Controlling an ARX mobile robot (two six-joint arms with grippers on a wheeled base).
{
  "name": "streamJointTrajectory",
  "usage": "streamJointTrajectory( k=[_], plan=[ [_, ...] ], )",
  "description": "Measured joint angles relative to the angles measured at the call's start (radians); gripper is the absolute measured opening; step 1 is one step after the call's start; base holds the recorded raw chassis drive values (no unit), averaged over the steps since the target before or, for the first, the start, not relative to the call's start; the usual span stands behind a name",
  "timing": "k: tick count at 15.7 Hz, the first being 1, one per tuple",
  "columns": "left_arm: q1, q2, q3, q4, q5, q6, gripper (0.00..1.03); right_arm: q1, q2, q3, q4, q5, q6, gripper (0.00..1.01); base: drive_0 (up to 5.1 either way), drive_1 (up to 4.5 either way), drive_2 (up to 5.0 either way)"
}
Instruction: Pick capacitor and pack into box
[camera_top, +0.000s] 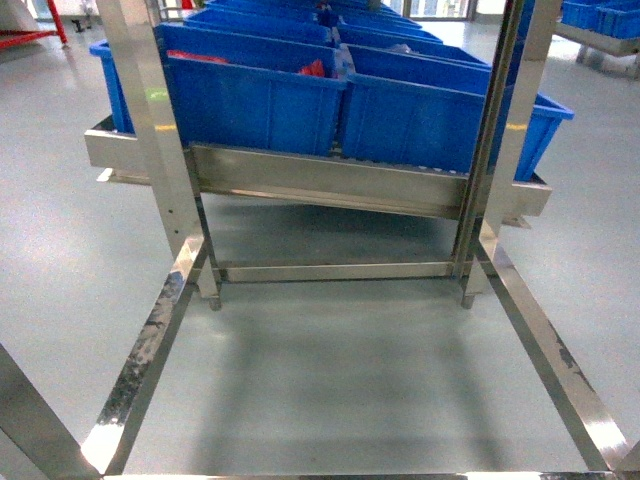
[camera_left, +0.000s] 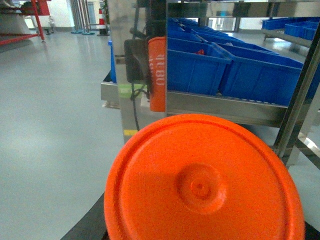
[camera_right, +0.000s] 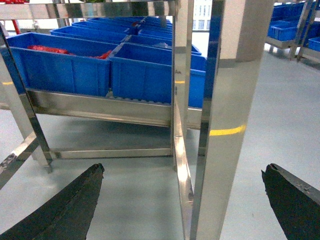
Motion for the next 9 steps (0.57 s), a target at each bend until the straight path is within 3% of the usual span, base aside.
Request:
streamJointTrajectory(
  k=[9],
  plan=[
    [0.0, 0.0, 0.0, 0.001, -0.002, 0.0, 0.44, 0.0, 0.0, 0.0, -0.004, -0.001, 0.0, 0.98, -4.9, 2.51, 2.5]
  ],
)
